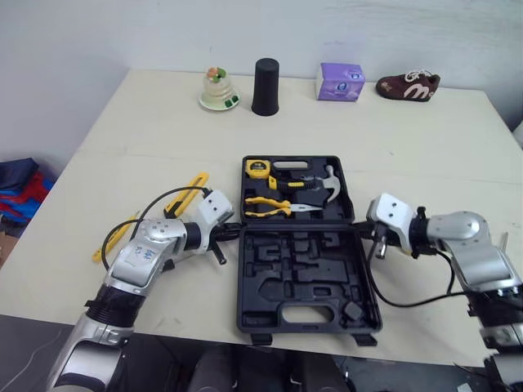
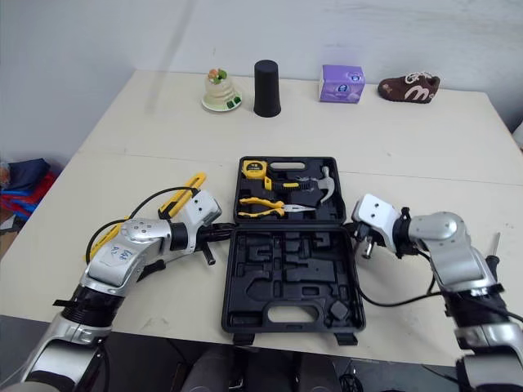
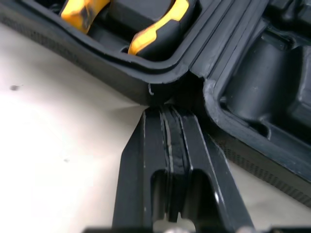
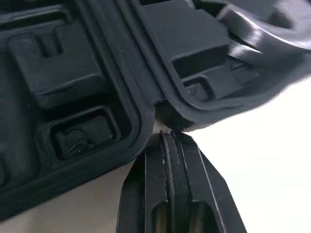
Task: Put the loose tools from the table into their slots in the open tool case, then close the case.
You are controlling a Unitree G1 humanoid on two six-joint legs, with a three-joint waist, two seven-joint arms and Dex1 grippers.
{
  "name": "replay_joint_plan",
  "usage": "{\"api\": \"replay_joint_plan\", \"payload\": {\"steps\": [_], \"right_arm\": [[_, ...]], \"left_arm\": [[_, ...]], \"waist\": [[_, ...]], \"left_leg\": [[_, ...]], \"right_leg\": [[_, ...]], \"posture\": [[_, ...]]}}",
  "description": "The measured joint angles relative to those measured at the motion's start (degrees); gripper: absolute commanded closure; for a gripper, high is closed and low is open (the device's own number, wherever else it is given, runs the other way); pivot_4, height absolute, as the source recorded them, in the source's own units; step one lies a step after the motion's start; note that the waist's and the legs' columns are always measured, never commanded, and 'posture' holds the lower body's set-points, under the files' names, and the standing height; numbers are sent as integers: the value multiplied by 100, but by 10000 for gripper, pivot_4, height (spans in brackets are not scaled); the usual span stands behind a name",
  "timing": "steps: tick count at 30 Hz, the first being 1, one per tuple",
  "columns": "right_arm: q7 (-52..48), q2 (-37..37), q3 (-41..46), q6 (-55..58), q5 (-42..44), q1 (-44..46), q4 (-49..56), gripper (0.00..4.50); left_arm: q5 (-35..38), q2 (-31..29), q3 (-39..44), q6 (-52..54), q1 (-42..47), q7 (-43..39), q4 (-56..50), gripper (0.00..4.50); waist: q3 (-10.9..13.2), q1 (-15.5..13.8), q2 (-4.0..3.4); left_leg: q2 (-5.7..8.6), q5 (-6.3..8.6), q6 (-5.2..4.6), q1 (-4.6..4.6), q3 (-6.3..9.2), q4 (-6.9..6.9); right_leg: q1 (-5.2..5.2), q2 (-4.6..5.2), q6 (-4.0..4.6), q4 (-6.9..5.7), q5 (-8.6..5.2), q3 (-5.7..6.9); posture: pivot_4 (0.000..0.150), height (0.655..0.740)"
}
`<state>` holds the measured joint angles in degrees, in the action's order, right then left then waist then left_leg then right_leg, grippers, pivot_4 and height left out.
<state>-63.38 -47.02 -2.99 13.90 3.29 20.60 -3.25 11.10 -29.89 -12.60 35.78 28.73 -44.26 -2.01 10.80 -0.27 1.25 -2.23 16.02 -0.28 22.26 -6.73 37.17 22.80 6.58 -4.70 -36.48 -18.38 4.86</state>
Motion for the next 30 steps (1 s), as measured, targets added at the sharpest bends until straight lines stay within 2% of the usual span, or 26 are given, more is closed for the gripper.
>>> {"api": "replay_joint_plan", "payload": {"steps": [5,11,18,19,22,24,25,28,30], "right_arm": [[110,-116,213,299,11,-441,520,45000],[284,-116,275,194,-4,-561,552,45000],[148,-295,401,-105,182,-563,533,45000],[76,-388,598,-165,337,-598,547,41852],[-75,-681,1322,-144,773,-818,622,31671],[-179,-831,2153,-109,1135,-1292,749,20413],[-192,-849,2338,-105,1189,-1409,747,16930],[-239,-857,3305,-176,1372,-2214,742,585],[-193,-855,3944,-206,1404,-2588,486,0]], "left_arm": [[-243,165,-119,-288,230,-141,340,44330],[-397,248,-139,-391,354,-187,513,44330],[-115,-149,155,-253,113,-609,66,44330],[15,-285,339,-295,63,-686,-9,44800],[248,-799,916,-426,-98,-919,-56,36274],[352,-1239,1449,-767,-332,-1100,42,26225],[372,-1323,1603,-853,-397,-1111,87,22618],[694,-1494,2555,-1370,-787,-1170,367,7326],[803,-1689,3285,-1709,-1171,-1142,777,634]], "waist": [[0,6,0],[0,11,0],[2,49,0],[2,46,0],[2,41,0],[1,31,-1],[2,29,0],[2,20,-1],[2,35,-1]], "left_leg": [[5,7,-13,1,-2,6],[10,7,-19,1,-3,10],[-3,7,-19,2,-5,8],[-4,6,-17,2,-4,7],[-10,5,-15,-2,-1,6],[-12,8,-14,-6,-1,1],[-12,8,-15,-6,0,1],[-11,38,-43,-6,0,0],[-12,45,-43,-6,-2,-1]], "right_leg": [[-1,2,-6,-1,4,19],[-2,2,-9,-2,5,43],[-1,2,-9,3,5,43],[-1,3,-9,2,5,44],[-2,2,-8,1,5,46],[-8,3,-6,7,4,46],[-9,3,-6,8,4,46],[-14,8,-6,20,4,44],[-14,8,-6,28,4,44]], "posture": [[1500,7400],[1500,7400],[1500,7400],[1500,7400],[1500,7400],[1500,7400],[1500,7400],[1500,7400],[1500,7400]]}}
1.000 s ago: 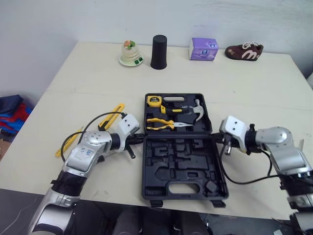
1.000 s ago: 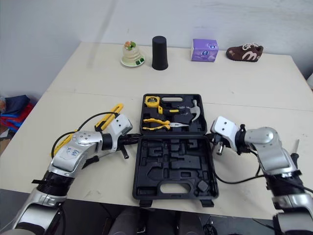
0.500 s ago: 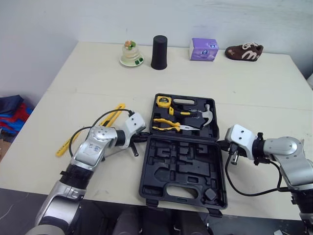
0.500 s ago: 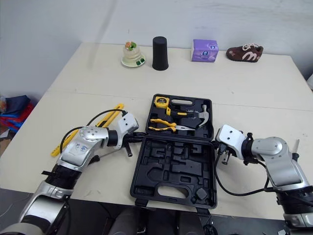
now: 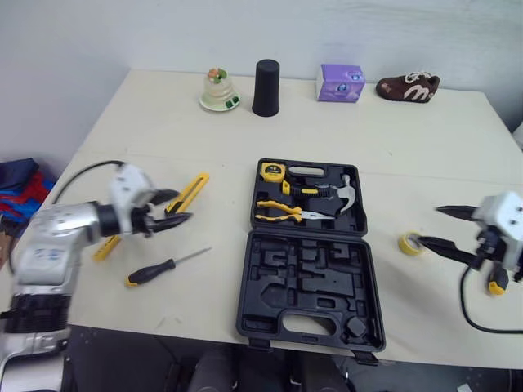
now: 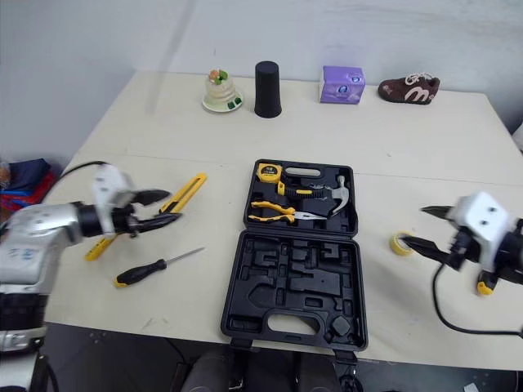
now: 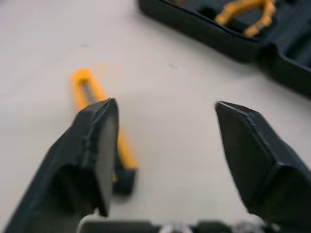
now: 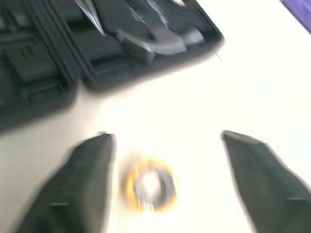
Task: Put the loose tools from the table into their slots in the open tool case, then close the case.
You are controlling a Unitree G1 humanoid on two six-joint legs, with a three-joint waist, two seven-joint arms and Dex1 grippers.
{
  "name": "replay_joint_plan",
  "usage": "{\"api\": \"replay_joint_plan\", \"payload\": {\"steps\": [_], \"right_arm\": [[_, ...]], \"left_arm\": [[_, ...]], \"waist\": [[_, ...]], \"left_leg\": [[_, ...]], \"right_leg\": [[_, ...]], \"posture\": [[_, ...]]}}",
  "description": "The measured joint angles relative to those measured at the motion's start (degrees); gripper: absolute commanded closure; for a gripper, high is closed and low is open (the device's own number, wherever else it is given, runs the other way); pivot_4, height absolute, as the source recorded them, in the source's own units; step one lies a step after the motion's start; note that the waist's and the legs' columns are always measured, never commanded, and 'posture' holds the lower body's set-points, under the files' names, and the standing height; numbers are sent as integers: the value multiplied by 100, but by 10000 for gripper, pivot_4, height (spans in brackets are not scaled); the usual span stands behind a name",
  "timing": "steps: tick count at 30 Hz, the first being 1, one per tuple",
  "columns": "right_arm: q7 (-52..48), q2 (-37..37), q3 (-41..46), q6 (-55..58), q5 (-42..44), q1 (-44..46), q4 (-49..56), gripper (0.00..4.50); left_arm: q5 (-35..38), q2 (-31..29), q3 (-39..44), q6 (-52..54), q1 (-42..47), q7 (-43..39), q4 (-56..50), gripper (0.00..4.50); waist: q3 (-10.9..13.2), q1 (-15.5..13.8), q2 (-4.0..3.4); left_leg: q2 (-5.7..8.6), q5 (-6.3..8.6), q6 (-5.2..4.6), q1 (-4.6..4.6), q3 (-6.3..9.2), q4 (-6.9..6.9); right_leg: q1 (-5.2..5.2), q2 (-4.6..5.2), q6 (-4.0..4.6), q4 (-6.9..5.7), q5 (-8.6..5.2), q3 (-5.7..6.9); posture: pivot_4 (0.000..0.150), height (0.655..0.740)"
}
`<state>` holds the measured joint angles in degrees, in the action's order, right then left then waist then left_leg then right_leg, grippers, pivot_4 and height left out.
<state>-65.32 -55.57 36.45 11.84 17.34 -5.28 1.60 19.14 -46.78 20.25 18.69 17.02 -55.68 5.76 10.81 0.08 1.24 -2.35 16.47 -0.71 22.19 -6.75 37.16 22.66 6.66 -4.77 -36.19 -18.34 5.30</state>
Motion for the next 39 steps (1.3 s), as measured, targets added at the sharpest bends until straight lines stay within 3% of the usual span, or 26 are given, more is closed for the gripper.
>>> {"api": "replay_joint_plan", "payload": {"steps": [6,10,17,22,27,32,39], "right_arm": [[65,0,1220,-1317,-104,-848,-1549,0],[529,-128,2125,-2460,-265,-1457,-3414,0],[1421,-694,2470,-3702,-328,-1897,-5682,0],[1297,-815,2169,-3828,-205,-1547,-6247,0],[547,-520,1703,-3507,347,-828,-5526,0],[37,330,1090,-2584,1256,-511,-3191,0],[-4,611,276,-1674,1963,-89,-662,0]], "left_arm": [[46,-575,1269,-499,-504,319,1614,634],[-22,-1138,2158,-1090,-1090,718,2986,634],[-344,-1537,2266,-1817,-1466,1491,4562,634],[-300,-1650,2199,-2113,-1300,1118,4943,634],[-8,-1633,2093,-2102,-1077,330,4627,634],[389,-1575,1637,-930,-1296,-477,3163,634],[468,-1584,937,513,-1343,-455,1733,634]], "waist": [[0,18,0],[-2,21,-7],[-1,121,-5],[-4,198,-4],[-4,300,-4],[-4,302,-4],[-1,259,-6]], "left_leg": [[-13,23,-11,-10,-9,-4],[-18,43,9,-14,-14,-17],[-37,58,42,-49,-16,-18],[-40,61,52,-91,-24,-40],[-36,47,63,-91,-44,-68],[-35,25,72,-92,-47,-98],[-35,13,74,-95,-41,-97]], "right_leg": [[-6,-6,4,17,7,2],[-1,-6,20,26,-3,-6],[-21,-7,31,22,-3,-48],[-38,-7,42,24,-6,-63],[-30,-9,40,15,-6,-79],[-20,-15,41,9,-6,-80],[-19,-16,41,-4,-6,-81]], "posture": [[1500,7400],[1500,7400],[1500,7400],[1500,7400],[1500,7400],[1500,7400],[1500,7400]]}}
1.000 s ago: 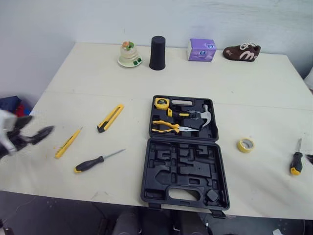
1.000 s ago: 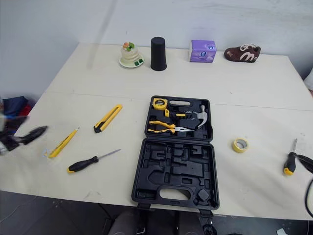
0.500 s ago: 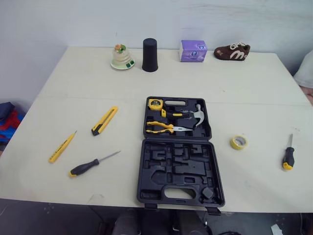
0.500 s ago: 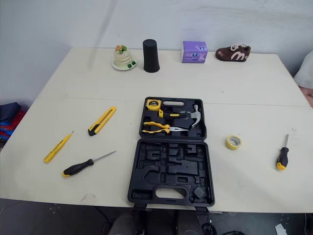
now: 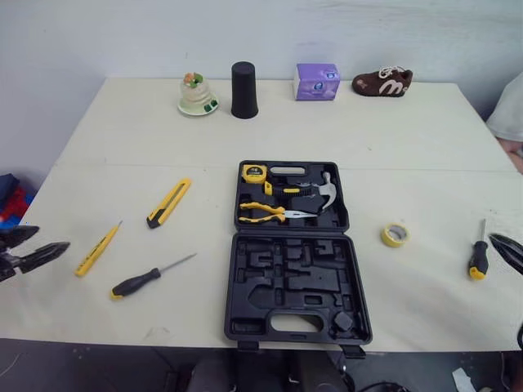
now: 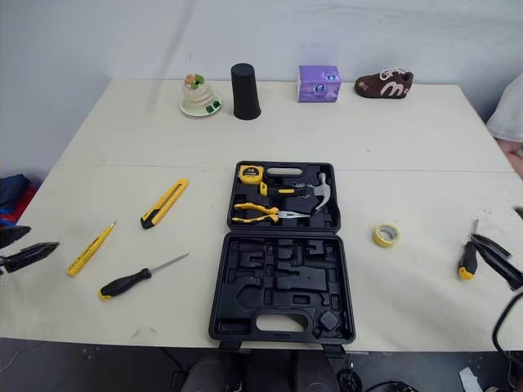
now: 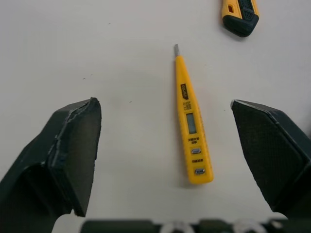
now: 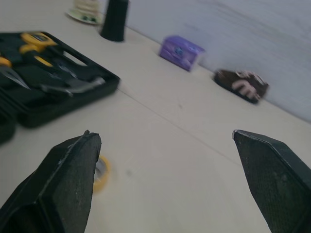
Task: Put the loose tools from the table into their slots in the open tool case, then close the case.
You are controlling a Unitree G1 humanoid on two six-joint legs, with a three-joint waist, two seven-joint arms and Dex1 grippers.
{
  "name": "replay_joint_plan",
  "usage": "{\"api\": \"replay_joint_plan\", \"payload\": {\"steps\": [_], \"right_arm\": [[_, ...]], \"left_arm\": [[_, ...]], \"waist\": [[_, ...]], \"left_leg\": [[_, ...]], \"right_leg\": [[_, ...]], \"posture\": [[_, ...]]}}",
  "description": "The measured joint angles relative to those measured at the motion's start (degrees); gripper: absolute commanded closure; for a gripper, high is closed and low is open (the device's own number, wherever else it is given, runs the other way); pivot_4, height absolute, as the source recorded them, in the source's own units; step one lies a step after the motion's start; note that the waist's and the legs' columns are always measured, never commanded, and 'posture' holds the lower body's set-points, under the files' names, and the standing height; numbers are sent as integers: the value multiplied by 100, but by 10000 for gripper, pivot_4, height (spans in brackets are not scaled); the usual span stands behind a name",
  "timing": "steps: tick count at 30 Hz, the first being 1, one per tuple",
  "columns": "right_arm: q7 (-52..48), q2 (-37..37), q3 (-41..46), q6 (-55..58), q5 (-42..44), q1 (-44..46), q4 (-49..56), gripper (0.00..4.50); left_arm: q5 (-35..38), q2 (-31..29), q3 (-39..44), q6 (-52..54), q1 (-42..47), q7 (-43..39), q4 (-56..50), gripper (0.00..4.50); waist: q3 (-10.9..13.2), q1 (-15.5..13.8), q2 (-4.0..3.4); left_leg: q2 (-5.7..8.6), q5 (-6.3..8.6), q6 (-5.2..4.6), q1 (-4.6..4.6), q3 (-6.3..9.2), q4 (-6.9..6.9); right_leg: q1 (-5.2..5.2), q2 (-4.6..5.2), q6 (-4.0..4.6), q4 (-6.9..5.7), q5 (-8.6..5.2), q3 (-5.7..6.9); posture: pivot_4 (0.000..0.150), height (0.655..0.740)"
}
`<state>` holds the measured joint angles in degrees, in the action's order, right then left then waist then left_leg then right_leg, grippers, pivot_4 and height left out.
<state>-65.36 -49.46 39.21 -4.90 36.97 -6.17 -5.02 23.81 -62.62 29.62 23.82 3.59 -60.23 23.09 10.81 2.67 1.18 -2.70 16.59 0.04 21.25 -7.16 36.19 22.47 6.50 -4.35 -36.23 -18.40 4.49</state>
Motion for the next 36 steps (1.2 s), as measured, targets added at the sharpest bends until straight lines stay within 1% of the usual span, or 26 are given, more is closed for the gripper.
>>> {"api": "replay_joint_plan", "payload": {"steps": [3,7,10,12,13,16,18,19,23,28,32,36], "right_arm": [[-57,19,-442,308,101,45,737,0],[-24,81,-759,625,204,93,1281,0],[13,183,-1027,867,382,213,1791,0],[10,221,-1088,930,410,219,1979,0],[12,233,-1088,975,405,193,2024,0],[-21,238,-1099,1024,399,156,2049,0],[-62,236,-1109,1046,400,126,2071,0],[-128,235,-1158,1078,400,118,2098,0],[-231,232,-1325,1204,415,111,2476,0],[-261,229,-1633,1304,408,123,2837,0],[-257,228,-1664,1381,379,127,2844,0],[-292,229,-1664,1396,387,120,2846,0]], "left_arm": [[-89,4,-339,388,23,204,-424,634],[-75,187,-546,783,135,433,-888,634],[74,419,-801,1364,386,701,-1648,634],[236,456,-958,1718,388,741,-2350,634],[356,413,-986,1875,326,660,-2756,634],[571,161,-1010,2107,142,355,-3380,634],[642,0,-1026,2178,31,164,-3582,634],[614,-191,-1102,2134,-74,1,-3687,634],[260,-500,-1413,1729,-270,-209,-3784,634],[-422,-590,-1797,905,-498,-223,-3468,634],[-787,-593,-1908,420,-628,-234,-3189,634],[-912,-570,-1952,228,-647,-281,-2974,634]], "waist": [[0,-65,-1],[0,-111,0],[0,-157,3],[0,-162,5],[-1,-158,6],[-1,-133,6],[-1,-95,5],[-1,-85,5],[1,-113,2],[2,-114,2],[1,-119,2],[1,-119,2]], "left_leg": [[1,0,1,4,-1,-5],[2,-7,-17,12,-3,-1],[4,-7,-27,19,2,7],[5,-7,-26,22,1,9],[5,-11,-24,22,0,8],[3,-15,-19,21,-2,6],[0,-23,-3,17,-6,2],[-2,-24,-2,16,-7,2],[-4,-21,-4,10,0,-1],[-3,-9,0,13,2,-1],[-3,-12,-34,18,2,-1],[-3,-6,-40,23,1,0]], "right_leg": [[7,0,3,3,-2,-2],[9,-1,4,10,-3,0],[6,0,1,10,-1,2],[6,-1,0,12,0,0],[6,-1,0,14,-1,0],[7,-7,1,18,-1,-1],[7,-13,2,19,-1,-5],[8,-18,2,18,-2,-7],[8,-20,6,12,-3,-4],[8,-18,11,14,0,-4],[10,-15,13,22,-1,-4],[11,-15,15,25,-3,-2]], "posture": [[1500,7400],[1500,7400],[1500,7400],[1500,7400],[1500,7400],[1500,7400],[1500,7400],[1500,7400],[1500,7400],[1500,7400],[1500,7400],[1500,7400]]}}
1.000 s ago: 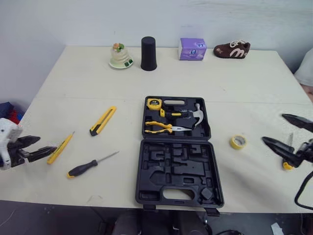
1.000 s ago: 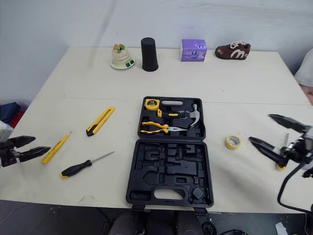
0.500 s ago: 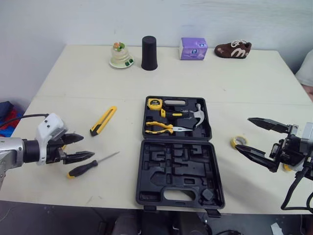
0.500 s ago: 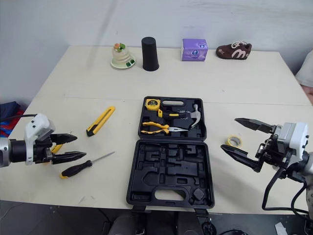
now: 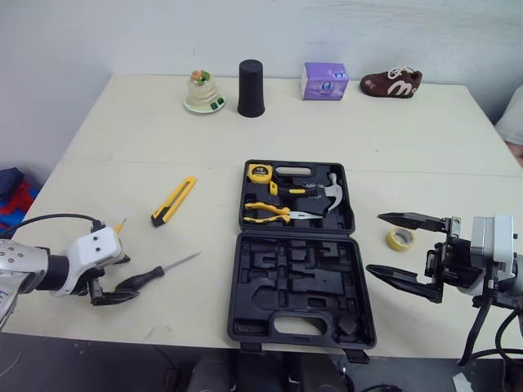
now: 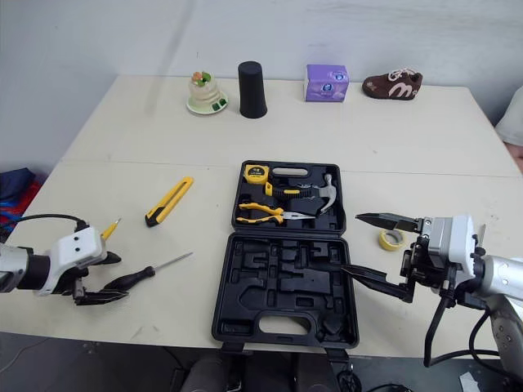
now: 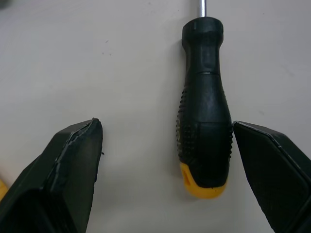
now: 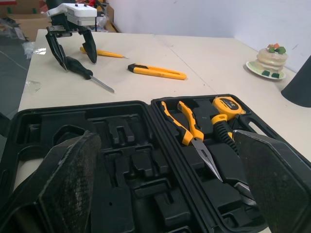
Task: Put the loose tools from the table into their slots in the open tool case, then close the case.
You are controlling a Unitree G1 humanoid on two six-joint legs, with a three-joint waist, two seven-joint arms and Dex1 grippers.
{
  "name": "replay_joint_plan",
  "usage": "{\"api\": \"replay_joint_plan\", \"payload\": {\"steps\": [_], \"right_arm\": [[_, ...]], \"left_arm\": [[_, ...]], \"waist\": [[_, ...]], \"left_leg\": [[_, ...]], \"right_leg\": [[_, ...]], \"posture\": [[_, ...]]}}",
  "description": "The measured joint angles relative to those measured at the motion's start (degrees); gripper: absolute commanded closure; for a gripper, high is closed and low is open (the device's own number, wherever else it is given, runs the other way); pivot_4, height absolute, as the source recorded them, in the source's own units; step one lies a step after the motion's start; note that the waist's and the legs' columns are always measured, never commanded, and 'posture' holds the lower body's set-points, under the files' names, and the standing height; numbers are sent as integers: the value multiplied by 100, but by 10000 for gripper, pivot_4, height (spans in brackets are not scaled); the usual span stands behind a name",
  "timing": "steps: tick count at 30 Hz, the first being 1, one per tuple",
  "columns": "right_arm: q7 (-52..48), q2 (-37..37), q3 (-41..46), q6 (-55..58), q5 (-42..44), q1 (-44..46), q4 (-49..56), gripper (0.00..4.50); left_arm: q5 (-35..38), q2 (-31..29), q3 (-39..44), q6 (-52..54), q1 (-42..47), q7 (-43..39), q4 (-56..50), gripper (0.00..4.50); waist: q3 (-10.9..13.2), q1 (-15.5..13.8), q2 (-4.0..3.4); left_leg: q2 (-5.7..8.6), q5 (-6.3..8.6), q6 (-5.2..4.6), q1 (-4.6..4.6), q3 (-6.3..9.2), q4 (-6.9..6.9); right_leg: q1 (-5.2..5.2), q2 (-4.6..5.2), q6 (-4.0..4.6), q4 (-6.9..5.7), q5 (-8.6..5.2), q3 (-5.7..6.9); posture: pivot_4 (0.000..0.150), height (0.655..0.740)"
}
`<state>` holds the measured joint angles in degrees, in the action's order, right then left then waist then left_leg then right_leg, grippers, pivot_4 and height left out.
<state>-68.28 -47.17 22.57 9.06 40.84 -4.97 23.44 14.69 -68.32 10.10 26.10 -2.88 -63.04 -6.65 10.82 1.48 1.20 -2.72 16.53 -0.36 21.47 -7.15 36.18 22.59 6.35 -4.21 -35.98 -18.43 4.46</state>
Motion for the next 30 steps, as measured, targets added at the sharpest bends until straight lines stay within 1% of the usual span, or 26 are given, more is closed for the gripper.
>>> {"api": "replay_joint_plan", "payload": {"steps": [3,7,8,9,15,17,19,21,24,25,28,30], "right_arm": [[-103,7,-6,9,51,-144,126,0],[-144,52,-23,2,99,-297,234,0],[-142,52,-28,-2,98,-291,234,0],[-138,53,-28,-13,93,-289,233,0],[-141,51,-14,-38,-17,-325,205,0],[-153,49,37,-76,-72,-387,126,0],[-180,43,172,-181,-194,-507,-29,0],[-196,44,319,-302,-270,-585,-81,0],[-199,87,528,-465,-379,-805,-235,0],[-218,90,570,-540,-424,-856,-324,0],[-346,29,727,-655,-585,-1042,-561,0],[-475,-53,858,-697,-669,-1181,-772,0]], "left_arm": [[72,86,-36,38,3,-111,-15,8786],[58,110,-160,-7,128,-179,26,27858],[66,148,-187,-6,197,-200,28,32049],[86,233,-206,15,284,-211,27,35174],[121,294,-374,-53,608,-397,-13,35187],[221,388,-433,-12,1019,-429,-153,35187],[479,621,-629,315,1985,-437,-482,35187],[657,679,-798,570,2651,-483,-875,35187],[723,954,-1455,1050,3592,-594,-1163,35187],[654,1136,-1823,1189,3946,-607,-1164,35187],[298,1472,-2576,1288,4530,-661,-1094,35187],[-23,1868,-3148,1408,5035,-648,-1014,35187]], "waist": [[0,-2,0],[0,0,0],[0,0,0],[0,-2,1],[0,-4,1],[0,-17,4],[4,-149,12],[2,-167,10],[1,-169,7],[2,-170,9],[3,-139,11],[4,-154,13]], "left_leg": [[0,1,-2,1,-1,1],[1,0,-4,-1,-2,7],[1,-1,-6,-1,-2,8],[1,-1,-5,-2,-1,10],[0,-2,-4,-1,1,9],[2,-3,-5,3,1,13],[2,-3,-8,17,10,43],[3,2,2,19,5,70],[6,7,3,18,-8,94],[5,8,1,19,-12,101],[1,8,0,13,-31,101],[1,7,-1,13,-30,102]], "right_leg": [[-1,0,0,0,0,1],[-3,0,-3,-4,1,0],[-3,0,-5,-6,2,0],[-4,0,-6,-7,3,0],[-3,-1,-5,-8,3,2],[-4,-1,-5,-8,3,4],[-8,-7,-13,-10,7,13],[-14,-8,-18,-15,10,5],[-20,-47,-31,-17,14,-2],[-21,-57,-39,-15,18,-4],[-15,-80,-48,-13,23,-12],[-15,-84,-48,-13,23,-21]], "posture": [[1500,7400],[1500,7400],[1500,7400],[1500,7400],[1500,7400],[1500,7400],[1500,7400],[1500,7400],[1500,7400],[1500,7400],[1500,7400],[1500,7400]]}}
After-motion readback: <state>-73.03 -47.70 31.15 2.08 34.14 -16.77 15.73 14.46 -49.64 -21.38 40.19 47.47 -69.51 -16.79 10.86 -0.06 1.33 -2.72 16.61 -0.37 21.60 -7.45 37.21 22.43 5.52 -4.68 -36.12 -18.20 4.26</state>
